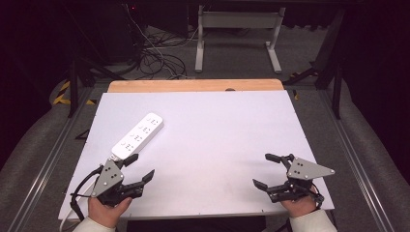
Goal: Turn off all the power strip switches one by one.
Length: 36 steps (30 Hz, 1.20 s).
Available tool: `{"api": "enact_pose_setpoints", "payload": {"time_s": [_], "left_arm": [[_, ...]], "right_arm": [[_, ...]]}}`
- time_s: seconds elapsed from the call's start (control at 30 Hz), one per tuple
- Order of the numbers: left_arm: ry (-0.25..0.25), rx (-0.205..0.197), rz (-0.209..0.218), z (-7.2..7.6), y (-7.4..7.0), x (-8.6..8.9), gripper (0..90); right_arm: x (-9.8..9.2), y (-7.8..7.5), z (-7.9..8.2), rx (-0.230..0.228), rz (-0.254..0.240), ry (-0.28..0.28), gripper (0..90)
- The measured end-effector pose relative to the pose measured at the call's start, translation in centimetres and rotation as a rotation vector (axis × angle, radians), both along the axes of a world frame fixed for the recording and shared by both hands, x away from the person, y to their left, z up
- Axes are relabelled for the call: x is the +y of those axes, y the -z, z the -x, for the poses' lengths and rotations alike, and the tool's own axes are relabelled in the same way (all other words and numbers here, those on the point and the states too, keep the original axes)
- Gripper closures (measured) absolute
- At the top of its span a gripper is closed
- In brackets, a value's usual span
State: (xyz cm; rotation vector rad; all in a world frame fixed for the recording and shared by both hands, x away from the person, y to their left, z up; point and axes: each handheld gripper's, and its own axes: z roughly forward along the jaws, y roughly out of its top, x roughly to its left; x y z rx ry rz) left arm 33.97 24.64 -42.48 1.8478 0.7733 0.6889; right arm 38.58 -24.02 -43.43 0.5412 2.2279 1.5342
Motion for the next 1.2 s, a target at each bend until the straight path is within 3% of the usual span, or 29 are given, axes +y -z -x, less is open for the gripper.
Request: {"api": "enact_pose_setpoints", "payload": {"time_s": [0.17,0.4,0.5,0.63,0.83,1.03,1.17,1.2], "left_arm": [[0.006,0.051,-0.016,-0.4,-1.0,0.5,35.0],[-0.006,0.085,0.008,-1.2,-2.4,1.1,37.0],[0.018,0.113,0.010,-1.8,-2.8,1.5,40.0],[0.002,0.118,0.000,-2.4,-3.2,2.0,41.9],[-0.041,0.103,-0.062,-3.4,-3.7,2.5,44.6],[-0.084,0.112,-0.112,-4.6,-3.8,2.9,45.3],[-0.092,0.120,-0.129,-5.1,-3.8,3.3,46.8],[-0.085,0.128,-0.114,-5.4,-3.7,3.5,46.8]], "right_arm": [[0.0,0.0,0.0,0.003,-0.001,0.002,11.8],[0.1,0.1,-0.1,0.011,-0.002,-0.007,12.3],[0.1,0.1,-0.2,0.017,-0.007,-0.014,12.3],[0.2,0.1,-0.2,0.019,-0.003,-0.021,12.4],[0.2,0.2,-0.2,0.025,-0.006,-0.030,12.5],[0.3,0.2,-0.2,0.024,-0.002,-0.033,12.5],[0.3,0.2,-0.2,0.027,-0.007,-0.036,12.2],[0.3,0.2,-0.2,0.026,-0.007,-0.037,12.2]]}}
